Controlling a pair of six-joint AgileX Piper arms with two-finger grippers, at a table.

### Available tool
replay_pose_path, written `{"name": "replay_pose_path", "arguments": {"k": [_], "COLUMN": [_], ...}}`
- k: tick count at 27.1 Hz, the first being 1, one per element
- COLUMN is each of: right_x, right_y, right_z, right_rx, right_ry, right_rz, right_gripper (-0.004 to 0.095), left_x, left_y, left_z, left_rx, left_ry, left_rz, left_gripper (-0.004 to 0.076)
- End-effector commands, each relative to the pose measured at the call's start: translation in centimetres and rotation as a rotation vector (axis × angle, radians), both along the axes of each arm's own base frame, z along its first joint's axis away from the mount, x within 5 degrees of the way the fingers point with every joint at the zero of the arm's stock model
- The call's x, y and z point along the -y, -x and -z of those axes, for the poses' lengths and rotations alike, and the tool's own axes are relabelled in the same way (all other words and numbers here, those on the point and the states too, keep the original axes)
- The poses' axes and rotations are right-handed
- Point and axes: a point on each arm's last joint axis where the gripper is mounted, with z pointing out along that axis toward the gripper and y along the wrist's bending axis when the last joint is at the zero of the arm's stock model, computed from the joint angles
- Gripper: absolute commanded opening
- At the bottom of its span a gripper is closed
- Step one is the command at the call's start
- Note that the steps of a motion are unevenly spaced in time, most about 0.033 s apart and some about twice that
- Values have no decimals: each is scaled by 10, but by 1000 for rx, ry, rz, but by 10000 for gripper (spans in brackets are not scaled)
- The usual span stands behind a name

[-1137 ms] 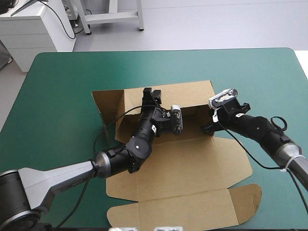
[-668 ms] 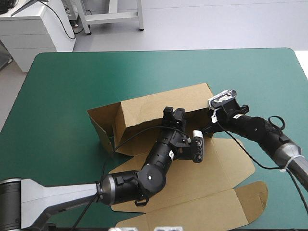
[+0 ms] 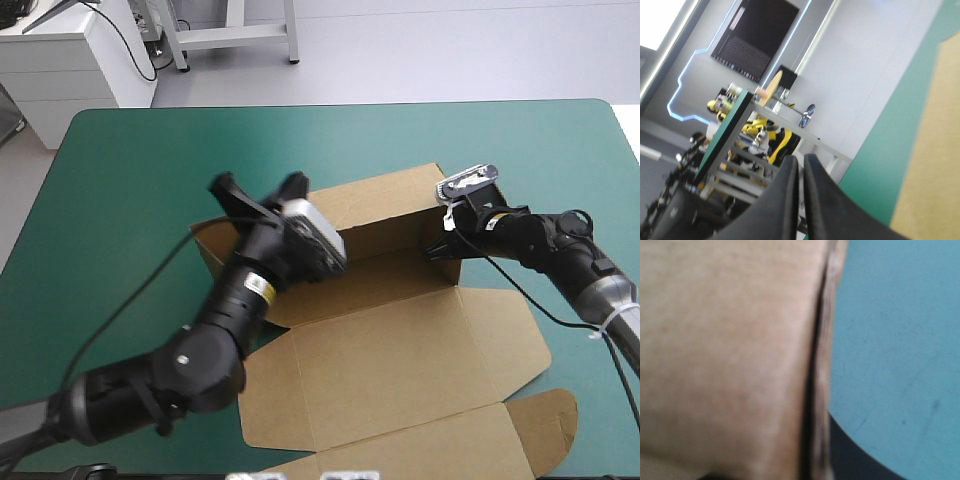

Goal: Fold the box

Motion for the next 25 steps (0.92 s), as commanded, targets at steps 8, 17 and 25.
{"name": "replay_pose_path", "arguments": {"k": [8, 17, 25], "right_x": [-7, -23, -40], "right_y": [-16, -49, -77], "right_z": [-83, -88, -45], "right_rx": [-238, -350, -466], "right_ry": [-56, -146, -115], "right_rz": [94, 102, 90], "right_gripper": [3, 3, 3], "left_x": [-163, -231, -258], "left_y": [-47, -73, -94], "left_z": [-74, -50, -15], "left_rx": [-61, -259, -505], "left_ry": [475, 601, 659], "left_rz": [-442, -657, -712], "left_gripper": [13, 13, 13]}}
